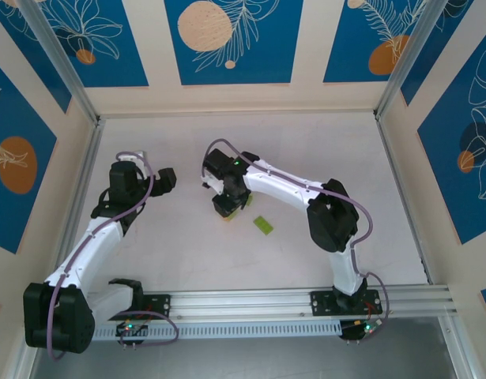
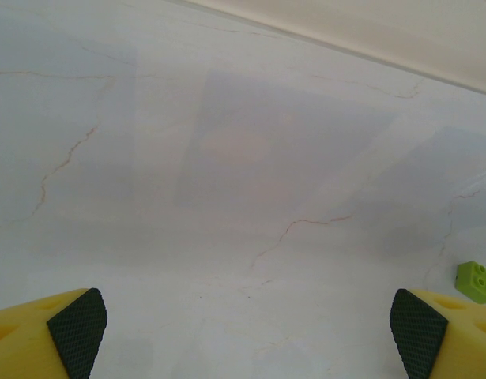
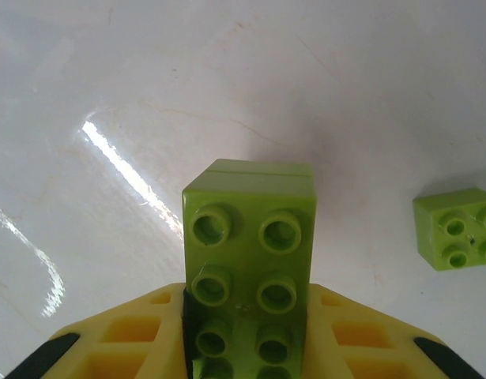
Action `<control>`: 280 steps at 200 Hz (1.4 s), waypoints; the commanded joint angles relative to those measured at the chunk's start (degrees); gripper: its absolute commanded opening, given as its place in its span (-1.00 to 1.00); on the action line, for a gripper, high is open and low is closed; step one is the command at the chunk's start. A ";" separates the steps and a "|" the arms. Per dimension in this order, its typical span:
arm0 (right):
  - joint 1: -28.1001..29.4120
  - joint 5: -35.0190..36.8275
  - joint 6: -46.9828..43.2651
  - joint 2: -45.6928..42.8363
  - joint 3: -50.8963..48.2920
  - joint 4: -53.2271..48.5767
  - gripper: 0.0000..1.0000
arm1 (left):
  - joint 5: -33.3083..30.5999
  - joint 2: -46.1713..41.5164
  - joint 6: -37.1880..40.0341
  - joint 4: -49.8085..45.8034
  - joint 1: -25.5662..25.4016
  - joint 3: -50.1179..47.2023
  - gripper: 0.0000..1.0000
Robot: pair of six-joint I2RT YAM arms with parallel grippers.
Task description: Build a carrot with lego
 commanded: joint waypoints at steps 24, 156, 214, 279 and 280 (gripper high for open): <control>1.55 -1.25 -6.42 2.71 0.46 -0.78 -0.34 | 0.71 -0.49 0.74 0.61 -0.55 0.49 0.90; 1.26 -2.86 -5.00 0.12 1.19 -0.53 0.24 | 0.69 -0.06 0.80 0.63 -0.55 0.57 0.90; -1.69 -3.56 -4.12 -6.78 1.87 0.23 0.51 | 0.70 -0.23 0.84 0.58 -0.49 0.49 0.90; -12.45 -4.36 -10.64 -3.51 -2.01 3.57 0.36 | 0.88 -0.32 0.72 0.69 -0.55 0.49 0.90; -12.49 -4.40 -10.81 -3.39 -2.03 3.67 0.36 | 0.88 -0.32 0.72 0.66 -0.55 0.49 0.90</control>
